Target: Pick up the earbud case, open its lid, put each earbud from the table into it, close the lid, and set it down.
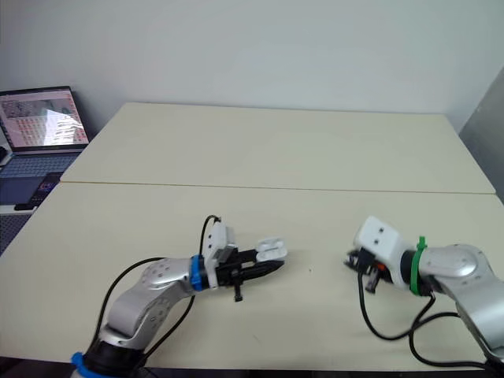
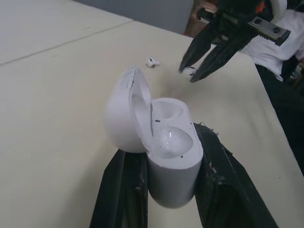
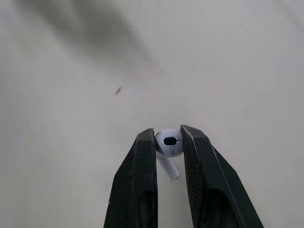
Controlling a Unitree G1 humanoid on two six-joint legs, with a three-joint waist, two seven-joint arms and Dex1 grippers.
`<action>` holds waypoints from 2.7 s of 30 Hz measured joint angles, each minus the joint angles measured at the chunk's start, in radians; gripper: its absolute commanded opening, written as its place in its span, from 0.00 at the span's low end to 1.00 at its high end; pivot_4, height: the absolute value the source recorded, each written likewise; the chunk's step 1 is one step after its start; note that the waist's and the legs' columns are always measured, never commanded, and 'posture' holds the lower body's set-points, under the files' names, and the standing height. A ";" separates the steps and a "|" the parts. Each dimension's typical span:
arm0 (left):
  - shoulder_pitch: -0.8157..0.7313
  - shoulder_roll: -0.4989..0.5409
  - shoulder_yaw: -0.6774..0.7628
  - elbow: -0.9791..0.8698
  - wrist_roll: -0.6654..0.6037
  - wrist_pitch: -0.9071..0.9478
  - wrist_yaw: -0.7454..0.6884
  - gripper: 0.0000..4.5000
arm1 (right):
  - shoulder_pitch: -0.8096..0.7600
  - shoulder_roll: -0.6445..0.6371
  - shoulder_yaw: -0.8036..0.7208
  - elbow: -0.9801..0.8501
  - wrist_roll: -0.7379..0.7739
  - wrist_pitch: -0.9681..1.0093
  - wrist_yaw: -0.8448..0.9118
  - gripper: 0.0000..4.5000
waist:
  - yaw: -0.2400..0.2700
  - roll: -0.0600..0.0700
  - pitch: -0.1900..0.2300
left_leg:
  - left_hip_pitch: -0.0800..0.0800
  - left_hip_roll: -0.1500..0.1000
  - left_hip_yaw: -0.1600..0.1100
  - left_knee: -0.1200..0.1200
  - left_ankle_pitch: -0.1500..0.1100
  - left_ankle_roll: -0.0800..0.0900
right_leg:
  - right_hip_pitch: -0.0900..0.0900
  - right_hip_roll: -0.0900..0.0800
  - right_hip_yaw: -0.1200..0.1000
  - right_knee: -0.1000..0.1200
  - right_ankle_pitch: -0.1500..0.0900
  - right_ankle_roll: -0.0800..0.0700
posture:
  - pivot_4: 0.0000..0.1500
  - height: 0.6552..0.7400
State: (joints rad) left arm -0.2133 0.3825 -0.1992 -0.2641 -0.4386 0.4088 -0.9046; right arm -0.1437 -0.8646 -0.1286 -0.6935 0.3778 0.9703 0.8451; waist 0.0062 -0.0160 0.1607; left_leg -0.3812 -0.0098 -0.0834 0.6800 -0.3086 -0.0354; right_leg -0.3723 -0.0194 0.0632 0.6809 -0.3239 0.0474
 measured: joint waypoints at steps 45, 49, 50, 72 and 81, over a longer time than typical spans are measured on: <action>-0.259 -0.440 -0.011 0.355 0.239 -0.349 0.414 0.18 | -0.135 0.693 0.075 0.237 0.193 -0.442 -0.454 0.08 | -0.017 0.001 -0.001 | -0.001 0.001 0.003 -0.001 0.001 -0.001 | -0.005 0.001 0.000 0.003 0.000 0.000 | 1.00 1.00; -0.239 -0.444 -0.012 0.342 0.239 -0.343 0.414 0.18 | -0.126 0.692 0.082 0.237 0.193 -0.442 -0.456 0.08 | -0.017 0.001 -0.001 | -0.001 0.001 0.003 -0.001 0.000 -0.001 | -0.005 0.001 0.000 0.003 0.000 0.000 | 1.00 1.00; -0.236 -0.444 -0.012 0.341 0.239 -0.341 0.414 0.18 | -0.123 0.691 0.083 0.237 0.193 -0.442 -0.457 0.08 | -0.017 0.001 -0.001 | -0.001 0.001 0.003 -0.001 0.000 -0.001 | -0.005 0.001 0.000 0.003 0.000 0.000 | 1.00 1.00; -0.229 -0.447 -0.006 0.341 0.239 -0.307 0.418 0.18 | -0.099 0.675 0.098 0.221 0.205 -0.415 -0.487 0.64 | -0.017 0.001 -0.001 | -0.001 0.001 0.003 -0.001 0.000 -0.001 | -0.005 0.001 0.000 0.003 0.000 0.000 | 1.00 1.00; -0.228 -0.449 -0.010 0.314 0.236 -0.308 0.412 0.18 | -0.072 0.676 0.089 0.239 0.204 -0.420 -0.489 0.99 | -0.017 0.001 -0.001 | -0.001 0.001 0.003 -0.001 0.000 -0.001 | -0.005 0.001 0.000 0.003 0.000 0.000 | 1.00 1.00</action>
State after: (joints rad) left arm -0.4411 -0.0661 -0.2091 0.0497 -0.2025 0.1005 -0.4927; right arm -0.2160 -0.1890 -0.0400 -0.4541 0.5820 0.5503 0.3564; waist -0.0106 -0.0153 0.1601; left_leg -0.3818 -0.0088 -0.0804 0.6790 -0.3082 -0.0362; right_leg -0.3769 -0.0184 0.0632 0.6834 -0.3238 0.0474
